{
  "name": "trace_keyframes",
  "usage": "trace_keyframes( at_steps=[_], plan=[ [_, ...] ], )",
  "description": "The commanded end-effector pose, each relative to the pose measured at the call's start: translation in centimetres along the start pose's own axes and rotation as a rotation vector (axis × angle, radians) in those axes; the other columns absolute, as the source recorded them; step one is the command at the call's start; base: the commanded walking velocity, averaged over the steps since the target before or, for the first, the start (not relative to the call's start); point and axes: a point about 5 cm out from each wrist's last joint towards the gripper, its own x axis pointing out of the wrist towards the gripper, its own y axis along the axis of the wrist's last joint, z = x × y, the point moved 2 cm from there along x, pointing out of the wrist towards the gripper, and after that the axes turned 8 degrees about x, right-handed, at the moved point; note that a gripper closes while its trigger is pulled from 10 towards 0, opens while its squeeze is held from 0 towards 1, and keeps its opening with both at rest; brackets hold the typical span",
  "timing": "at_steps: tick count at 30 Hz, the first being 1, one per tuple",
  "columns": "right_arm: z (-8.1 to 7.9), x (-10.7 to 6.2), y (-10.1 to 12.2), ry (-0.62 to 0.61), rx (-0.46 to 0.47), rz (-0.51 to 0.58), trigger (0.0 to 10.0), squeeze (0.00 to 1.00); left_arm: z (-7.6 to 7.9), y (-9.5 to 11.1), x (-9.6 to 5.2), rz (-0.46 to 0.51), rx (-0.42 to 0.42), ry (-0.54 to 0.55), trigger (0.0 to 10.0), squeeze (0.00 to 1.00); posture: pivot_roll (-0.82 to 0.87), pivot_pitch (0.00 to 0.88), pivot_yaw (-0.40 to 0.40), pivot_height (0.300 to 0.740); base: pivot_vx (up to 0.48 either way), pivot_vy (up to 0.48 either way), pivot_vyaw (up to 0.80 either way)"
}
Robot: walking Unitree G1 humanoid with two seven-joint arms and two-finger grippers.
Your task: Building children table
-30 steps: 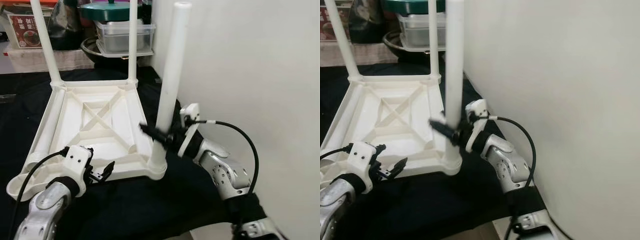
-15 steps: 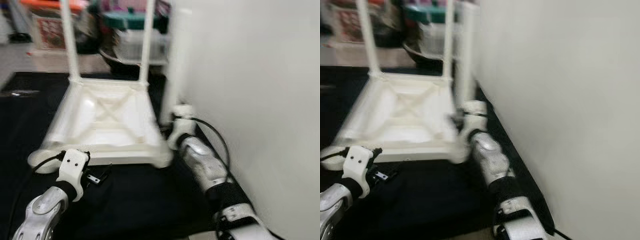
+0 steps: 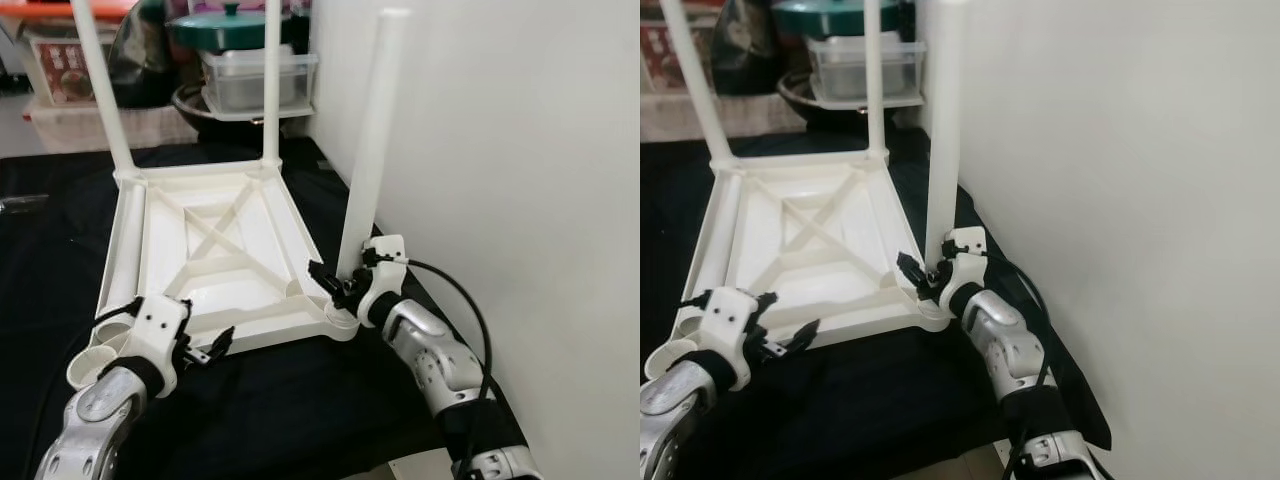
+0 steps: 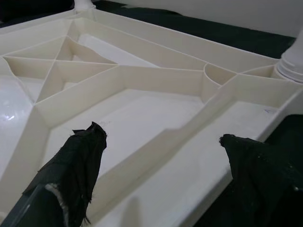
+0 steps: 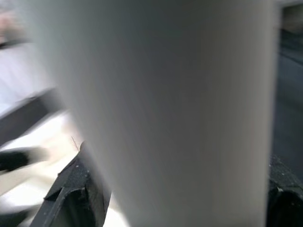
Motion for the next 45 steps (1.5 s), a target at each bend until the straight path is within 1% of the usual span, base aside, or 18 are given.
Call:
trace_keyframes(
  at_steps=[1,7,8,13,14,15,19,22,23,25,26,27,28,29,30,41,43,45],
  plan=[
    [-3.2,0.5,0.6,0.254,-0.007,-0.009,10.0,0.0,-0.2,-0.3,-0.2,-0.014,-0.001,0.001,10.0,0.0,0.19,0.0,-0.092,0.74,0.0,0.0,0.0],
    [-6.5,-0.2,-0.3,0.536,-0.024,-0.093,7.7,0.0,0.1,-0.2,-0.3,-0.01,-0.003,0.006,10.0,0.0,0.21,0.0,-0.107,0.74,0.0,0.0,0.0],
    [-6.7,0.1,-0.5,0.529,-0.018,-0.086,0.0,0.0,0.0,-0.2,-0.5,-0.013,-0.003,0.011,10.0,0.0,0.22,0.0,-0.113,0.74,0.0,0.0,0.0],
    [-3.5,2.5,-1.4,0.152,-0.007,-0.045,0.0,0.0,-0.5,-0.4,-0.8,-0.021,0.0,0.027,10.0,0.0,0.22,0.0,-0.109,0.74,0.0,0.0,0.0],
    [-0.6,2.6,-1.5,-0.119,-0.014,-0.035,0.0,0.0,-0.4,-0.4,-0.7,-0.019,-0.001,0.023,10.0,0.0,0.21,0.0,-0.106,0.74,0.0,0.0,0.0],
    [2.3,2.1,-1.6,-0.393,-0.025,-0.024,0.0,0.0,-0.3,-0.4,-0.6,-0.017,-0.001,0.017,10.0,0.0,0.21,0.0,-0.105,0.74,0.0,0.0,0.0],
    [6.1,-0.9,-1.6,-0.765,-0.031,-0.002,0.0,0.0,-0.2,-0.4,-0.2,-0.015,-0.003,0.015,10.0,0.0,0.19,0.0,-0.098,0.74,0.0,0.0,0.0],
    [5.5,-0.9,-1.9,-0.705,0.031,-0.005,0.0,0.0,0.0,-0.2,0.0,-0.006,-0.006,0.008,10.0,0.0,0.18,0.0,-0.092,0.74,0.0,0.0,0.0],
    [4.3,-0.5,-1.6,-0.596,0.001,0.025,10.0,0.0,0.1,-0.2,0.0,-0.006,-0.007,0.004,10.0,0.0,0.17,0.0,-0.086,0.74,0.0,0.0,0.0],
    [3.4,-0.3,-1.4,-0.519,-0.027,0.046,10.0,0.0,0.1,-0.2,0.1,-0.006,-0.007,0.002,10.0,0.0,0.17,0.0,-0.086,0.74,0.0,0.0,0.0],
    [2.6,-0.2,-1.5,-0.433,0.001,0.042,10.0,0.56,0.2,-0.3,0.1,-0.007,-0.008,0.0,10.0,0.0,0.16,0.0,-0.089,0.74,0.0,0.0,0.0],
    [2.6,-0.2,-1.5,-0.433,0.001,0.042,10.0,0.56,0.2,-0.3,0.1,-0.007,-0.008,0.0,10.0,0.0,0.16,0.0,-0.089,0.74,0.0,0.0,0.0],
    [1.5,0.0,-1.3,-0.318,0.025,0.049,10.0,1.0,0.3,-0.3,0.1,-0.006,-0.01,-0.002,10.0,0.0,0.17,0.0,-0.092,0.74,0.0,0.0,0.0],
    [0.7,0.3,-1.3,-0.234,0.059,0.035,10.0,1.0,0.3,-0.2,0.1,-0.005,-0.011,-0.004,10.0,0.0,0.17,0.0,-0.093,0.74,0.0,0.0,0.0],
    [0.0,0.5,-0.9,-0.147,0.04,0.026,10.0,0.0,0.3,-0.3,0.1,-0.005,-0.015,-0.004,10.0,0.0,0.16,0.0,-0.093,0.74,0.0,0.0,0.0],
    [-3.2,0.9,1.2,0.312,-0.108,-0.055,10.0,0.0,0.7,-0.3,0.2,-0.003,-0.019,-0.006,10.0,0.0,0.17,0.0,-0.102,0.74,0.0,0.0,0.0],
    [-4.5,0.5,0.9,0.47,-0.137,-0.098,8.8,0.0,0.7,-0.1,0.3,0.0,-0.019,-0.007,10.0,0.0,0.18,0.0,-0.104,0.74,0.0,0.0,0.0],
    [-6.8,0.0,-0.2,0.678,-0.156,-0.169,2.1,0.0,0.6,0.0,0.2,0.006,-0.02,-0.004,10.0,0.0,0.19,0.0,-0.117,0.74,0.0,0.0,0.0]
  ],
)
